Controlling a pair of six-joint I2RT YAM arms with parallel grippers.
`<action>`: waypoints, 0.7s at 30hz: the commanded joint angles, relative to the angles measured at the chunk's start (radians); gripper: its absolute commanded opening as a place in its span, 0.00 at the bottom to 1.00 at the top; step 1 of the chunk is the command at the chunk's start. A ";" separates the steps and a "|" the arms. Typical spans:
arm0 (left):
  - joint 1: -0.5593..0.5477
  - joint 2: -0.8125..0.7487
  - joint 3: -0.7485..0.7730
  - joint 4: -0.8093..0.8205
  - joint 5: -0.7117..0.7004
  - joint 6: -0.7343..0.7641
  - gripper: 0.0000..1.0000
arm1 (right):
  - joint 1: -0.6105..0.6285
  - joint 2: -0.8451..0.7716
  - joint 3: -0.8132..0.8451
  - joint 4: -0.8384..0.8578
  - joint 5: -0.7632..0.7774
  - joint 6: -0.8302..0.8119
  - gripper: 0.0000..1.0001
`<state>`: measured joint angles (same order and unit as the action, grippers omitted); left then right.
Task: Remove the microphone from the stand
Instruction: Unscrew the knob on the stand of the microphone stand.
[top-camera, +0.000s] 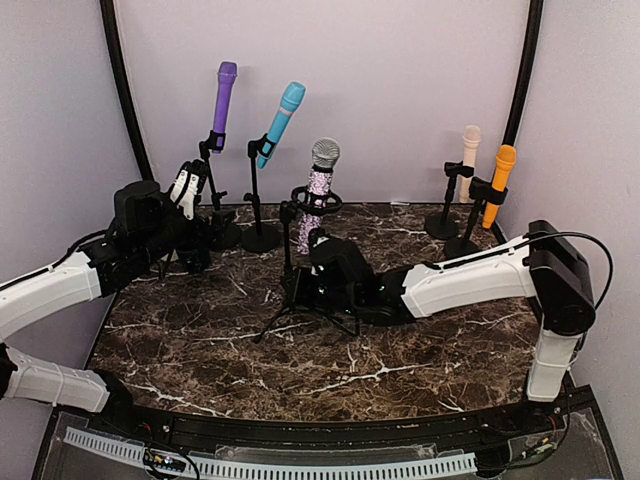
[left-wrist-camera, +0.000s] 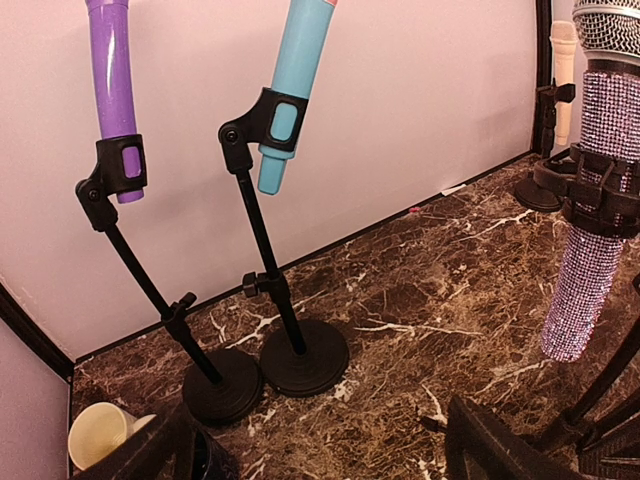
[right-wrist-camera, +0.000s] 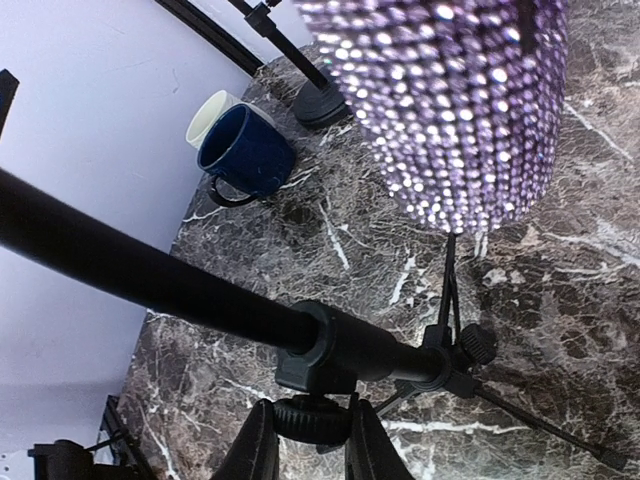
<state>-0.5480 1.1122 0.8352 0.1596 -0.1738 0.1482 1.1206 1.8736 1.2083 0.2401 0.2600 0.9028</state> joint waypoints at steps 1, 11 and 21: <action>-0.004 -0.031 -0.005 0.012 -0.007 0.017 0.89 | 0.017 0.017 0.059 -0.163 0.150 -0.108 0.00; -0.004 -0.031 -0.006 0.012 -0.009 0.017 0.89 | 0.062 0.062 0.183 -0.336 0.302 -0.224 0.00; -0.004 -0.031 -0.005 0.012 -0.007 0.017 0.89 | 0.099 0.117 0.262 -0.400 0.360 -0.291 0.00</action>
<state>-0.5480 1.1114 0.8352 0.1596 -0.1764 0.1539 1.2091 1.9526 1.4334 -0.1009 0.5503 0.6632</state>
